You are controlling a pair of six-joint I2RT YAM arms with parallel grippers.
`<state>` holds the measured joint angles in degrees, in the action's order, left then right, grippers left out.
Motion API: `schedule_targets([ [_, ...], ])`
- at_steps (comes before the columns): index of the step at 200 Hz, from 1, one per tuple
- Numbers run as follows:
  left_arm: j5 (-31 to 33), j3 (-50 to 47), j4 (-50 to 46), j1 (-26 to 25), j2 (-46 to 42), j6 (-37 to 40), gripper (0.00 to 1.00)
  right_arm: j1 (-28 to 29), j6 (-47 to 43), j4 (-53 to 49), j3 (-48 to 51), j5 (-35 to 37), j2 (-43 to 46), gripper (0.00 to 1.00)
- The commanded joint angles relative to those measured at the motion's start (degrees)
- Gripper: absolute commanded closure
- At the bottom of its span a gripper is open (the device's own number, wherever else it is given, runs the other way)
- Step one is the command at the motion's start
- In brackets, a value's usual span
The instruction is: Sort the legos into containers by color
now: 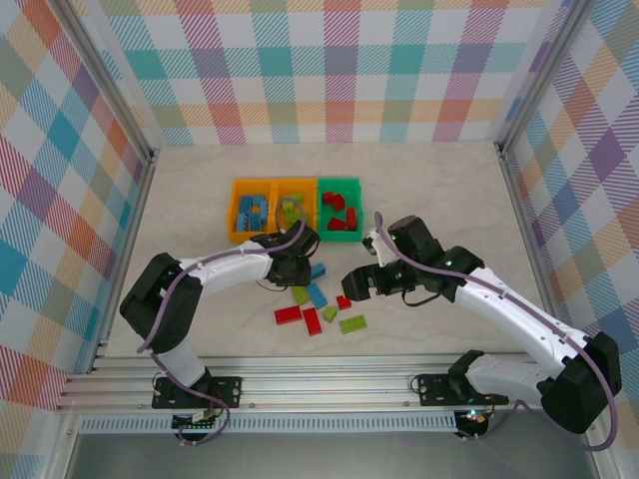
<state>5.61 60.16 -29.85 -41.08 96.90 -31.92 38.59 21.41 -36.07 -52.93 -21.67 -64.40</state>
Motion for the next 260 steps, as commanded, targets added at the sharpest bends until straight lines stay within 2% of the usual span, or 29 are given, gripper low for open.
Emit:
schedule_targets([
  [1, -0.3, -0.5, -1.1, -0.4, 2.2, 0.4, 0.58, 0.1, 0.9, 0.7, -1.4, 0.1, -0.1, 0.10],
  [26, 1.2, 0.1, -3.6, -1.4, -1.1, -0.8, 0.49, 0.0, 1.0, 0.2, -1.7, 0.2, 0.0, 0.10],
  [39, 3.0, -0.7, -4.7, -2.5, -3.7, -4.4, 0.41, 0.0, 0.9, -0.1, -1.9, 0.4, 0.2, 0.10],
  [54, 2.4, -3.5, -2.9, -3.8, -6.1, -9.5, 0.36, 0.1, 1.0, 0.2, -1.5, 0.7, 0.7, 0.09],
  [86, 3.4, -8.7, 2.2, -4.6, -8.9, -16.7, 0.33, 0.1, 1.2, 0.4, -1.3, 0.4, 0.8, 0.09],
  [106, 4.8, -9.7, 3.4, -4.5, -8.4, -17.4, 0.33, 0.1, 1.2, -0.1, -1.2, 0.3, 1.4, 0.09],
  [124, 3.3, -10.1, 6.3, -4.5, -6.8, -17.0, 0.33, 0.1, 1.1, -0.5, -1.0, 0.8, 2.2, 0.09],
  [148, 2.0, -10.4, 9.9, -4.5, -4.3, -18.2, 0.38, 0.1, 1.8, -0.5, -0.7, 1.0, 3.0, 0.09],
  [190, 2.5, -11.4, 12.0, -4.3, -2.1, -19.2, 0.58, 0.1, 2.3, -0.6, 0.0, -0.1, 3.4, 0.09],
  [224, 4.0, -11.9, 11.1, -4.0, -4.0, -19.4, 0.73, 0.1, 2.3, -0.9, -0.2, 0.2, 3.1, 0.08],
  [241, 4.9, -11.2, 9.2, -3.8, -4.8, -18.7, 0.72, 0.0, 2.4, -0.5, -0.2, 0.1, 3.1, 0.09],
  [260, 5.4, -10.0, 7.0, -3.8, -4.1, -17.0, 0.59, 0.1, 2.5, 0.0, -0.1, 0.0, 3.0, 0.08],
])
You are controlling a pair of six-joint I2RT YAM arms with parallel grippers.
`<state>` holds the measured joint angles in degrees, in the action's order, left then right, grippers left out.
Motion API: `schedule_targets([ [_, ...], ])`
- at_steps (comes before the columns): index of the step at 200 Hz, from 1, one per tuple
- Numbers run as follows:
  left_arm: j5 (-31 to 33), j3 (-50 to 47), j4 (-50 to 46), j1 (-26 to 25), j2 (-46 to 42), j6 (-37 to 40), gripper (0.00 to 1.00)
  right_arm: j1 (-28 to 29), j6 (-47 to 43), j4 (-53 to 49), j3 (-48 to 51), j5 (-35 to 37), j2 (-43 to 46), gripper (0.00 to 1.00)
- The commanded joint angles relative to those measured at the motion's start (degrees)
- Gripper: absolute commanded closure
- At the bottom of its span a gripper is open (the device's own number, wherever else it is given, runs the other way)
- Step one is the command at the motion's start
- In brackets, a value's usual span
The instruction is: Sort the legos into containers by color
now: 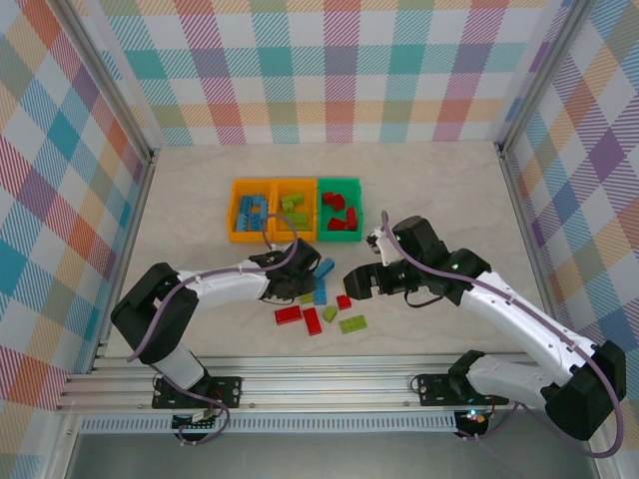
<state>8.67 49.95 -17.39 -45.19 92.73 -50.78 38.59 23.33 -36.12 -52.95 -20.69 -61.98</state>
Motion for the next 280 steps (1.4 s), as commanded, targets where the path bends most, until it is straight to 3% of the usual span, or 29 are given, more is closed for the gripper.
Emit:
schedule_targets([
  [1, 2.4, 0.2, -5.4, 0.4, 0.1, 1.9, 0.58, 0.1, 0.6, 0.1, -0.1, -1.0, 0.5, 0.08],
  [26, 1.0, 0.5, -4.2, 0.3, 1.8, 2.4, 0.51, 0.1, 0.5, 0.0, 0.1, -1.1, 0.5, 0.08],
  [74, -0.7, 3.0, -4.7, 0.3, 7.1, 4.8, 0.47, 0.1, 0.7, -0.3, 0.4, -0.3, 1.4, 0.08],
  [124, 0.9, 2.7, -5.7, 0.3, 5.7, 5.4, 0.75, 0.1, 1.0, 0.0, 0.6, 0.2, 1.3, 0.08],
  [163, 5.3, 5.7, -10.8, 1.1, -1.1, 8.5, 0.78, 0.1, -0.2, 0.0, 0.6, -2.9, 0.8, 0.08],
  [195, 10.6, 12.5, -12.6, 6.1, -4.6, 15.1, 0.80, 0.2, -0.1, -0.6, 0.6, -2.9, 0.8, 0.08],
  [247, 8.3, 31.5, -8.7, 15.9, 8.3, 25.7, 0.80, 0.2, 1.4, 0.2, 1.2, -0.9, 3.2, 0.07],
  [280, 5.4, 42.0, -7.2, 18.3, 17.7, 28.8, 0.78, 0.2, 1.9, -0.6, 1.0, 0.1, 3.8, 0.07],
])
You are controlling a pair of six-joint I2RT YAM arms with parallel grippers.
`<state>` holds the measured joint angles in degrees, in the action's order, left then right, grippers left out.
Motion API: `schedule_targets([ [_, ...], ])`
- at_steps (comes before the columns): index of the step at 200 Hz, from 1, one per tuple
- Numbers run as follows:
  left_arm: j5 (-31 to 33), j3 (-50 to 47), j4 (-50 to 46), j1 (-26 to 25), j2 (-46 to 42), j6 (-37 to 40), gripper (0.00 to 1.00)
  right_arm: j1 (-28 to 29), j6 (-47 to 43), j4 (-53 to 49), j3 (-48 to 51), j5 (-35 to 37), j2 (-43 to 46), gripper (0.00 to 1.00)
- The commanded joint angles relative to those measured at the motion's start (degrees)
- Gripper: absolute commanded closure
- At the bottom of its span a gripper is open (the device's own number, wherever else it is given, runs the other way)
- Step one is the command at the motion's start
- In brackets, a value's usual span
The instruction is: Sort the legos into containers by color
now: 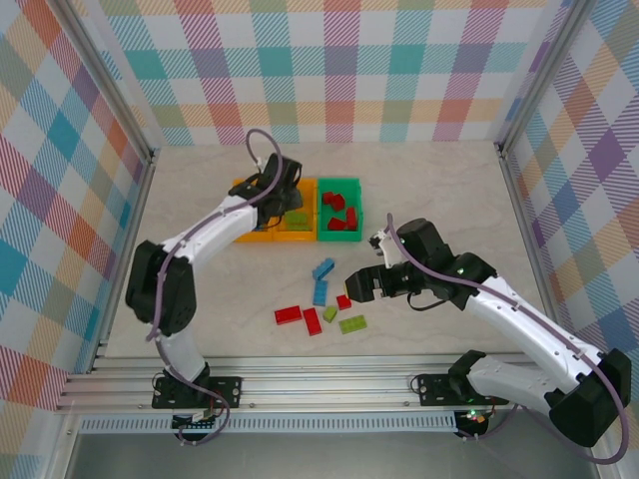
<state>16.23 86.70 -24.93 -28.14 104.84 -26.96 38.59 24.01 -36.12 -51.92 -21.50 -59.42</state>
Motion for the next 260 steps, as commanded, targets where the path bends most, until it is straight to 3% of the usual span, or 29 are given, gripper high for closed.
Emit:
schedule_targets([
  [1, -2.3, 5.6, 0.3, 1.3, 5.9, 5.0, 0.78, 0.2, 1.2, -0.6, 0.0, 0.9, 1.3, 0.07],
  [30, -4.1, 13.7, -3.3, 2.1, 12.4, 5.7, 0.66, 0.2, 1.5, -1.3, -0.4, 1.1, 1.8, 0.07],
  [63, -5.7, 15.1, -4.0, 2.5, 13.2, 5.6, 0.56, 0.2, 1.7, -1.6, -0.6, 1.6, 2.0, 0.06],
  [97, -8.2, 13.2, -5.9, 2.4, 7.5, 6.1, 0.50, 0.2, 2.2, -0.6, -0.7, 2.1, 0.7, 0.06],
  [125, -12.7, 3.4, -5.9, 0.4, -5.9, 7.9, 0.48, 0.3, 6.4, -0.8, -0.5, 8.7, -1.2, 0.07],
  [150, -13.1, -7.8, -6.9, -7.0, -22.1, 19.3, 0.40, 1.1, 13.4, 0.2, -1.5, 13.9, -6.0, 0.15],
  [173, -15.2, -16.8, -12.0, -12.1, -36.2, 29.9, 0.30, 4.1, 23.4, -1.6, -7.3, 24.0, -15.2, 0.19],
  [189, -19.4, -21.9, -16.4, -12.8, -44.9, 37.8, 0.28, 5.4, 29.0, -3.0, -13.5, 25.5, -23.3, 0.18],
  [203, -26.5, -26.7, -20.6, -13.0, -51.8, 49.3, 0.24, 5.9, 31.2, -2.5, -18.2, 25.6, -29.8, 0.18],
  [229, -29.9, -37.1, -21.1, -13.2, -63.6, 63.6, 0.18, 6.1, 33.6, -3.2, -25.6, 29.2, -40.2, 0.19],
  [260, -30.6, -48.2, -13.2, -13.1, -72.8, 68.7, 0.11, 5.9, 34.5, -5.3, -31.9, 29.2, -48.6, 0.19],
])
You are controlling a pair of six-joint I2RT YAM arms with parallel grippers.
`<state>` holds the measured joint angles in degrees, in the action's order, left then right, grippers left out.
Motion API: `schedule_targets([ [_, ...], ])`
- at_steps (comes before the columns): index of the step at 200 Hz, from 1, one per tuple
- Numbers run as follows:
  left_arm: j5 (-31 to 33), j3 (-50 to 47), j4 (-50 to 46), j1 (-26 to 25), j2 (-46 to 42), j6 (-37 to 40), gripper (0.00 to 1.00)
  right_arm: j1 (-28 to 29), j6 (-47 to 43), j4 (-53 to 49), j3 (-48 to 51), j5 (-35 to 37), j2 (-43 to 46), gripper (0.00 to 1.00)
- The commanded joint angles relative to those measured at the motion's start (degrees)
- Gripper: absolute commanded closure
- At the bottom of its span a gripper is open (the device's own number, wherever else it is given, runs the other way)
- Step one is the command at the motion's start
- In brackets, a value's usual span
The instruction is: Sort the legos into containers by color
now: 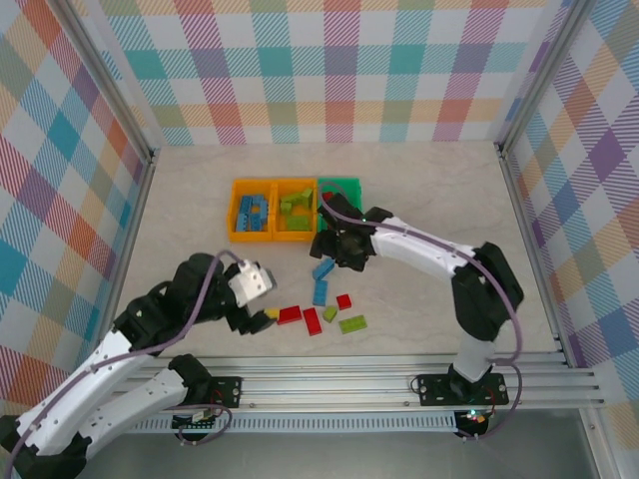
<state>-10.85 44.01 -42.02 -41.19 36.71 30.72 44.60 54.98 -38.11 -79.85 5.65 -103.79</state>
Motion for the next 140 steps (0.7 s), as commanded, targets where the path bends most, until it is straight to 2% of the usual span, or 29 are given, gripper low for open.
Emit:
schedule_targets([
  [1, -3.5, -5.7, 4.1, -0.1, -4.9, 11.1, 0.10, -0.1, 3.5, -3.3, -4.1, 2.0, -4.4, 0.19],
  [25, -4.1, -6.8, 4.1, -0.1, -4.6, 13.0, 0.05, 0.0, 1.4, 2.1, -2.8, -2.7, -5.8, 0.21],
  [41, -3.6, -6.7, 3.4, -0.1, -3.0, 12.9, 0.04, 0.6, -1.0, 6.5, 0.5, -6.3, -4.3, 0.18],
  [57, -3.8, -6.9, 3.3, 0.0, -1.6, 12.4, 0.01, 2.3, -2.4, 4.1, 2.5, -4.4, -1.8, 0.17],
  [94, -4.1, -7.4, 3.3, 0.0, -1.3, 12.0, 0.00, 5.3, -9.0, -0.3, 12.4, 6.6, 7.4, 0.14],
  [118, -5.3, -7.8, 3.9, 0.1, -1.9, 11.8, 0.00, 5.3, -15.6, 2.3, 20.0, 4.6, 11.1, 0.18],
  [140, -5.6, -8.1, 4.1, 0.3, -1.7, 11.9, 0.00, 5.3, -18.5, 3.0, 21.6, 0.3, 10.9, 0.20],
])
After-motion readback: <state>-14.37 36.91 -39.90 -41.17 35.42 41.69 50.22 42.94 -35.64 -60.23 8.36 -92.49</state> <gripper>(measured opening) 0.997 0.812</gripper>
